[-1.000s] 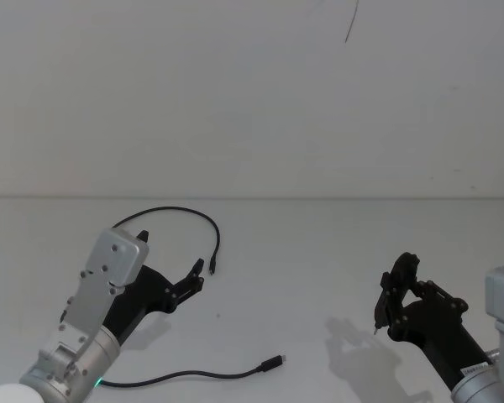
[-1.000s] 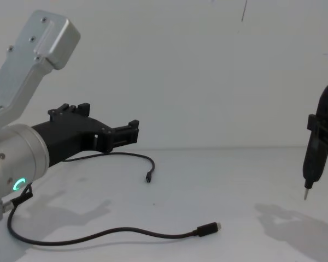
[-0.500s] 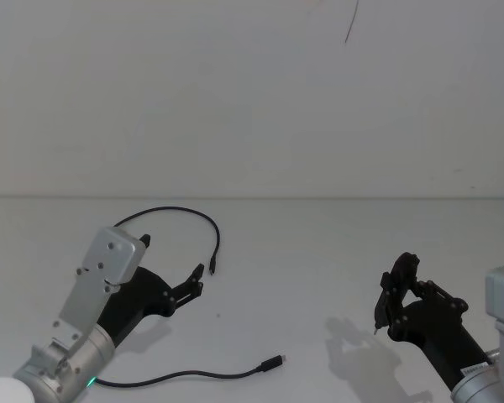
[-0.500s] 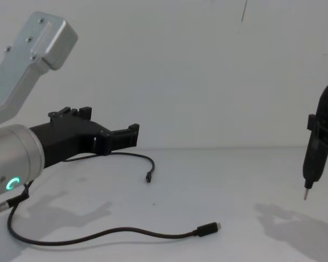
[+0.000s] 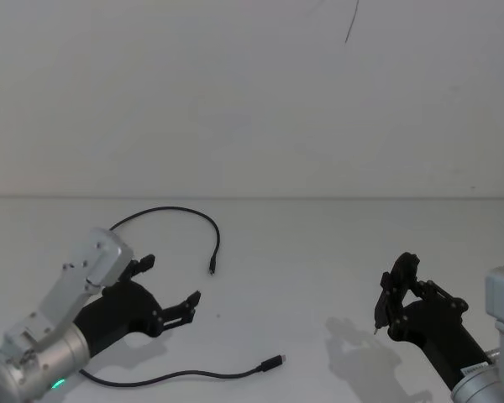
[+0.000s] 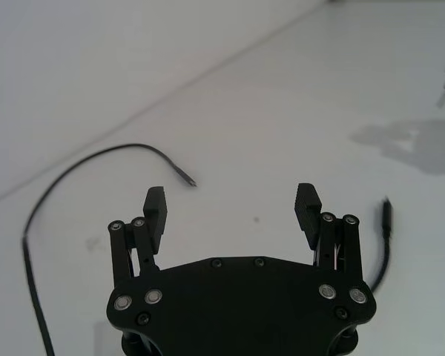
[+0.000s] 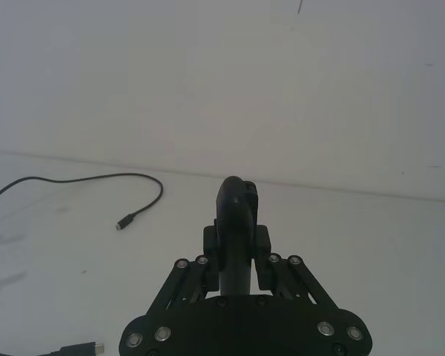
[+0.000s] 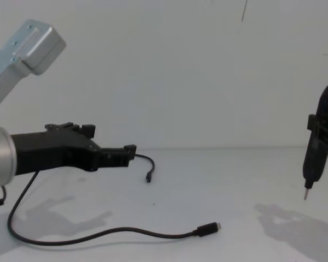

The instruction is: Pick up the data cable with the one hand.

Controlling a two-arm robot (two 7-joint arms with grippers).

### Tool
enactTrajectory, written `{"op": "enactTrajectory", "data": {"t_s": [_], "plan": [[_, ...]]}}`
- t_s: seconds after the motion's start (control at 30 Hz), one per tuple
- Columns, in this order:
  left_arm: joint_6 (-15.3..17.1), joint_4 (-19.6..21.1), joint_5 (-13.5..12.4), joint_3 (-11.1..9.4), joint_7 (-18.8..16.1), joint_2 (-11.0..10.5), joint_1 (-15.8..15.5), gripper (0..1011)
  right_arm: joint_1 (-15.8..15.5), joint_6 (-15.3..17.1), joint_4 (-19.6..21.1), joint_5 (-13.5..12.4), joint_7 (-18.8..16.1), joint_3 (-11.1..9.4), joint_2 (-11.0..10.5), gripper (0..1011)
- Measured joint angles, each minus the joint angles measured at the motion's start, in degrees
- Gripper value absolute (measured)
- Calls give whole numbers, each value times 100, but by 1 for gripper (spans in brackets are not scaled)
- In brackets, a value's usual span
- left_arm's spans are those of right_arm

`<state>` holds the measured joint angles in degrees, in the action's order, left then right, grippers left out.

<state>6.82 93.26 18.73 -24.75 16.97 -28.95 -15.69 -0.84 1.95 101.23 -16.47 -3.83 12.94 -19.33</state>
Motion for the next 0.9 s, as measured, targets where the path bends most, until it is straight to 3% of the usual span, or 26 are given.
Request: {"op": "enactTrajectory", "data": {"t_s": [0.5, 0.9], "plan": [[345, -317, 398, -202, 1683, -649, -525, 1004, 0, 0, 0, 0, 0, 0, 0, 263], [247, -878, 379, -648, 2962, -834, -1191, 1004, 0, 0, 0, 0, 0, 0, 0, 263]]}}
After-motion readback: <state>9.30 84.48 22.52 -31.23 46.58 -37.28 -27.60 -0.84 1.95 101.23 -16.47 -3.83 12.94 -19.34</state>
